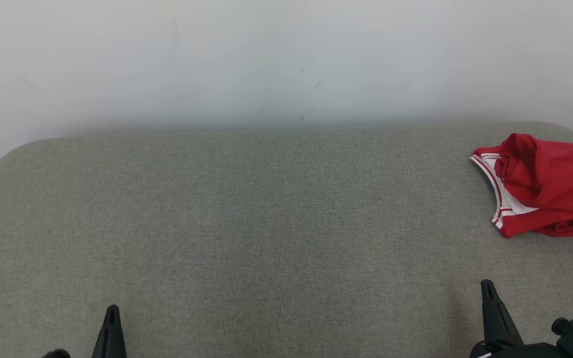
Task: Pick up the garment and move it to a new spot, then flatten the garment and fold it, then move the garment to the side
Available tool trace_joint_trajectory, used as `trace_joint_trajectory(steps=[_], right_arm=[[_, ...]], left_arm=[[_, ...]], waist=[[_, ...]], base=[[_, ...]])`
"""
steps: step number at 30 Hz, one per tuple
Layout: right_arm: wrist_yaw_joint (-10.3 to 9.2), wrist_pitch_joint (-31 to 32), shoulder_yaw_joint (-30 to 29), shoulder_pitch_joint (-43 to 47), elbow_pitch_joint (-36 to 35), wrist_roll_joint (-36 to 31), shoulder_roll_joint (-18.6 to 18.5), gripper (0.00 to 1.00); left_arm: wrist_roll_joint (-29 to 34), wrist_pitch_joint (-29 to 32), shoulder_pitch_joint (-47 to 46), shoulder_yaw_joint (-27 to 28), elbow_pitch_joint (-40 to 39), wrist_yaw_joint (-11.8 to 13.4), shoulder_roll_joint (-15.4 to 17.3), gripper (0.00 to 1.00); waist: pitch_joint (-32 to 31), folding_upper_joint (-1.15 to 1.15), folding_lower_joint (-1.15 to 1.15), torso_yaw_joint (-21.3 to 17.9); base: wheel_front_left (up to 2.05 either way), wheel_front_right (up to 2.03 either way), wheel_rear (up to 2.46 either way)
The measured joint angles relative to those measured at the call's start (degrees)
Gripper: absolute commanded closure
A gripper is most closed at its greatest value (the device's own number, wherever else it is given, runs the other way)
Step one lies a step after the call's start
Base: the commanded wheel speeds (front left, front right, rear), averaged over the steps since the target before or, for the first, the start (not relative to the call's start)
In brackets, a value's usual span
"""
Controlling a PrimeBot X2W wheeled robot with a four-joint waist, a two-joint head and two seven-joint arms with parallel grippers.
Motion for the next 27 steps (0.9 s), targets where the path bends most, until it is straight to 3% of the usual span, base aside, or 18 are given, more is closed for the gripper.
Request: trace_joint_trajectory(steps=[27], right_arm=[[-0.01,5.94,-2.6,-2.32,0.24,20.53,1.09,1.0]], left_arm=[[-23.07,5.77,-2.66,1.26,1.24,-1.03,0.0,1.0]], waist=[[0.08,0.0,0.0,-0.06]], base=[[0.0,0.0,0.0]])
